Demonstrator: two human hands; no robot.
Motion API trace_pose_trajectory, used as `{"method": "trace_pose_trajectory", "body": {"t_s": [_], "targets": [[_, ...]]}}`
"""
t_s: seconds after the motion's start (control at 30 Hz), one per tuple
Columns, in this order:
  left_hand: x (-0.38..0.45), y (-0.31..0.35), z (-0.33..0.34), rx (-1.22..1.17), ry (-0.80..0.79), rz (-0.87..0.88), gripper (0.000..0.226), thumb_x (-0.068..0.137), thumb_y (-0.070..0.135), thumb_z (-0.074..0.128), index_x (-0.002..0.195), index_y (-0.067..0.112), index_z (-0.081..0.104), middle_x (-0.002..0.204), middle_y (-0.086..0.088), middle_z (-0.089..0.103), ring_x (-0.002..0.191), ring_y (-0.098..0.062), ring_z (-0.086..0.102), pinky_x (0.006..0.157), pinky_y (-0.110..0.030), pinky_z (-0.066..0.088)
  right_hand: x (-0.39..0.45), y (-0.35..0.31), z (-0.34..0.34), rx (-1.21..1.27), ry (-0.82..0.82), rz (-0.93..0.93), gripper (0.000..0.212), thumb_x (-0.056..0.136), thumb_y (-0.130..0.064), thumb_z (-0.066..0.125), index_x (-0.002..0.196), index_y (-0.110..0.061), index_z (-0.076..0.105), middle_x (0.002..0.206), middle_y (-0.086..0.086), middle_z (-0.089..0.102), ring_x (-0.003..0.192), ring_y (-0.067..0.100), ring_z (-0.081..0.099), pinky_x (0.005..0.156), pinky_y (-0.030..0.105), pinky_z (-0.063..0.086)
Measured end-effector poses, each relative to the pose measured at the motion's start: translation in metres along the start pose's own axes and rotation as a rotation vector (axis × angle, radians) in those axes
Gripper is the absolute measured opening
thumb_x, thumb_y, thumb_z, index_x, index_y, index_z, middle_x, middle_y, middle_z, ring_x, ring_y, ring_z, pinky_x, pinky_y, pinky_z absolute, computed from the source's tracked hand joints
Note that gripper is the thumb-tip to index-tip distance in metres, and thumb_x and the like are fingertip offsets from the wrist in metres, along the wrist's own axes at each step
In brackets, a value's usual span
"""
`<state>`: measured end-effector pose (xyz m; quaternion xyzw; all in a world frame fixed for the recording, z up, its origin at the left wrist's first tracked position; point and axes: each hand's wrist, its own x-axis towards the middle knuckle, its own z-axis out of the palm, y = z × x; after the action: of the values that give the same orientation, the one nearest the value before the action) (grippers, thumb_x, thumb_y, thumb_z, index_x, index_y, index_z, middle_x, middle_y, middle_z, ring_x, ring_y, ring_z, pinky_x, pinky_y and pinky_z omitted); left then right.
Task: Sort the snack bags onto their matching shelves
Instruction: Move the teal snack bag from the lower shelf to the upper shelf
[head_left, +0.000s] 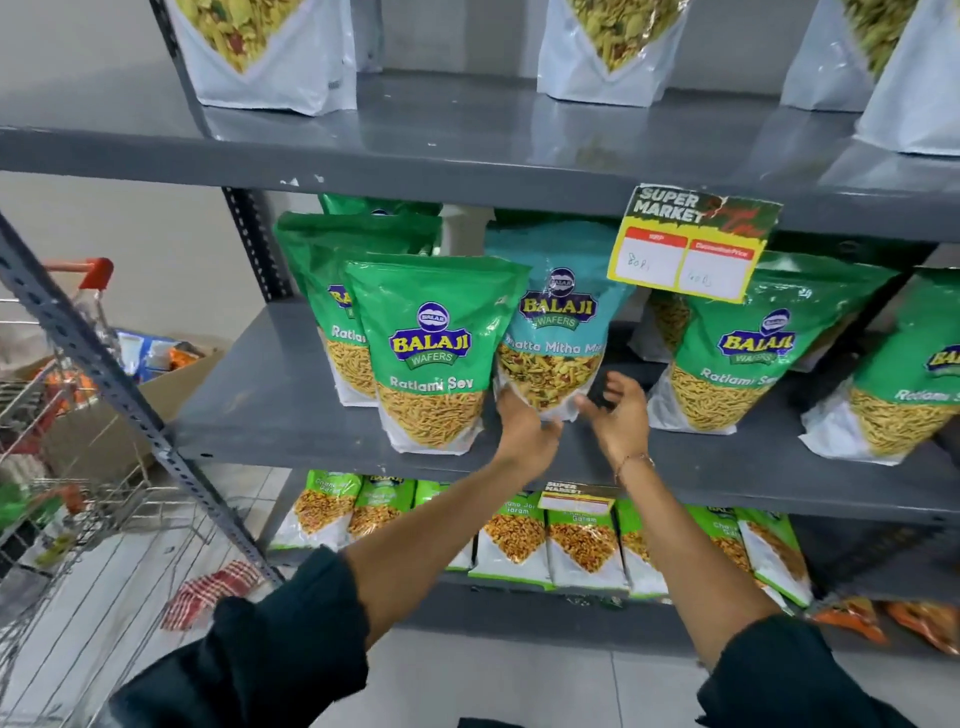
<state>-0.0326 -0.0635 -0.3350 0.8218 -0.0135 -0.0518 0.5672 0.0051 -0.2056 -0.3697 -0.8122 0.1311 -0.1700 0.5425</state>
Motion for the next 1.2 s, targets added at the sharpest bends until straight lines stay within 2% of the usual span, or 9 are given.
{"method": "trace_pose_trajectory", "body": {"t_s": [0.07,0.17,0.37,0.57,0.77,0.83,1.0,1.1,1.2], "targets": [[0.021,0.0,0.002,-0.027,0.078,-0.173,0.069,0.088,0.011,0.05,0.142,-0.006,0.01,0.148,-0.024,0.023,0.139,-0.035,0.027,0.114,-0.036,0.026,0.013,0.005,-0.001,-0.026,-0.144,0.047,0.087,0.067,-0.03,0.078,0.137,-0.006,0.031,0.144,0.015,0.038,0.127,0.028,0.042,0.105,0.047,0.039],[0.032,-0.004,-0.004,-0.02,0.13,-0.155,0.049,0.093,0.007,0.041,0.134,-0.013,0.024,0.138,-0.035,0.038,0.127,-0.046,0.039,0.105,-0.042,0.035,0.025,0.011,0.003,-0.029,-0.251,0.065,0.099,0.064,-0.035,0.079,0.141,-0.011,0.021,0.147,0.008,0.035,0.134,0.024,0.034,0.11,0.045,0.031],[0.057,-0.016,-0.001,-0.016,0.235,-0.15,0.05,0.097,0.015,0.029,0.145,0.016,0.016,0.148,-0.016,0.035,0.131,-0.036,0.04,0.106,-0.043,0.038,0.032,0.01,0.006,0.042,-0.205,0.01,0.054,0.066,-0.019,0.079,0.11,-0.006,0.05,0.117,0.013,0.063,0.106,0.022,0.059,0.089,0.036,0.048],[0.063,-0.018,0.005,-0.041,0.218,-0.116,0.045,0.097,0.016,0.028,0.142,0.015,0.027,0.141,-0.015,0.047,0.129,-0.033,0.043,0.107,-0.04,0.037,0.017,0.016,0.002,0.036,-0.125,0.001,0.05,0.056,-0.032,0.082,0.09,-0.014,0.052,0.101,0.013,0.066,0.092,0.024,0.061,0.079,0.044,0.052],[0.055,-0.019,0.008,0.058,0.123,-0.02,0.043,0.098,0.015,0.03,0.141,0.012,0.029,0.139,-0.015,0.049,0.128,-0.032,0.045,0.105,-0.043,0.039,-0.022,0.013,-0.008,0.082,-0.045,-0.108,0.047,0.067,-0.018,0.079,0.09,-0.01,0.039,0.082,-0.004,0.056,0.073,-0.002,0.051,0.052,0.004,0.036],[0.054,-0.021,0.007,0.075,0.074,0.024,0.043,0.097,0.011,0.034,0.139,0.01,0.031,0.138,-0.015,0.05,0.127,-0.032,0.046,0.105,-0.042,0.04,-0.029,0.018,-0.013,0.089,-0.008,-0.112,0.046,0.067,-0.019,0.079,0.088,-0.009,0.039,0.075,-0.009,0.054,0.067,-0.001,0.051,0.051,0.011,0.038],[0.049,-0.023,0.002,0.144,-0.15,0.071,0.057,0.084,0.003,0.06,0.136,0.008,0.037,0.138,-0.012,0.051,0.129,-0.025,0.045,0.11,-0.036,0.034,-0.036,0.031,-0.039,0.114,0.008,-0.061,0.048,0.062,-0.022,0.081,0.094,-0.01,0.047,0.083,0.017,0.066,0.073,0.024,0.062,0.065,0.044,0.052],[0.038,-0.014,-0.002,0.182,-0.179,0.078,0.057,0.078,0.008,0.07,0.129,0.008,0.044,0.127,-0.01,0.059,0.117,-0.02,0.053,0.098,-0.027,0.038,-0.041,0.033,-0.057,0.166,-0.045,-0.019,0.047,0.061,-0.017,0.081,0.096,-0.018,0.05,0.097,0.011,0.068,0.09,0.023,0.065,0.081,0.047,0.055],[0.016,-0.011,-0.002,0.213,-0.185,0.073,0.057,0.075,0.014,0.074,0.124,0.009,0.046,0.123,-0.011,0.062,0.113,-0.024,0.056,0.1,-0.036,0.044,-0.056,0.03,-0.074,0.212,-0.114,0.0,0.049,0.063,-0.006,0.079,0.101,-0.018,0.05,0.101,0.006,0.066,0.096,0.018,0.064,0.087,0.044,0.054]]}}
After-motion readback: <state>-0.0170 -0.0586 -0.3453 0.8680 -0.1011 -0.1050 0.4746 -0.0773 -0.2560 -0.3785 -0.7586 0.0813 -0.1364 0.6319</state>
